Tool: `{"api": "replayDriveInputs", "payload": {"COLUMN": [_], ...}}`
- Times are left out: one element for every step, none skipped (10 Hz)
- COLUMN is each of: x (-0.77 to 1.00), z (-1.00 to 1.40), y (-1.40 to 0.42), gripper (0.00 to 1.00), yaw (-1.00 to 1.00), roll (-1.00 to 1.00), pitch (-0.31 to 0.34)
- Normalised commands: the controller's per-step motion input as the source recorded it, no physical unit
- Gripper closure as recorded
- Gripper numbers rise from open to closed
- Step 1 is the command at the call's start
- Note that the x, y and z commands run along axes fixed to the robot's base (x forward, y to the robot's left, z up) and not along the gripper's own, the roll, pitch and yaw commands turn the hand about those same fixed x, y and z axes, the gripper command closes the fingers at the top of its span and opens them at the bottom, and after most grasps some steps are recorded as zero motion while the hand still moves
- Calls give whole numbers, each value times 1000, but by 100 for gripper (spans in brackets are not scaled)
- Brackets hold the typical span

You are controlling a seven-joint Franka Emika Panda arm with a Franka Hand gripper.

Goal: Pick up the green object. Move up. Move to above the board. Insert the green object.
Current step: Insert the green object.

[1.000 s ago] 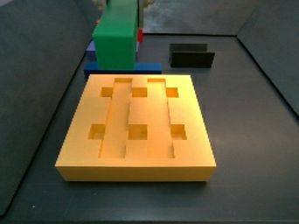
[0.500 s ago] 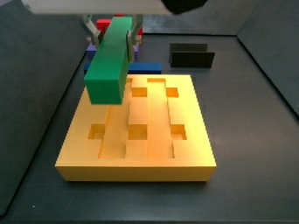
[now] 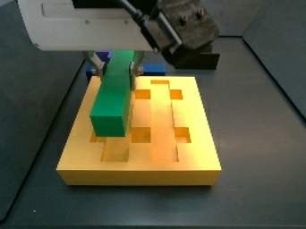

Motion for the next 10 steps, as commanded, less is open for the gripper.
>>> {"api": "replayDriveInputs", "payload": {"x": [3,0,0,0,0,0,0,0,43,91], "z": [-569,-520,-431,-429,-423,-397,-411,-323,-154,-177], "y": [-6,-6,-43,-77,-83,-69,-51,-51,-111,-126], "gripper": [100,100,100,100,100,100,100,100,100,100], "yaw": [0,0,0,0,0,0,9,20,20,74], "roll": [347,286,143,70,69,67,87,107,110,126], "pitch": [0,0,0,-16,-11,-11,0,0,0,19]}}
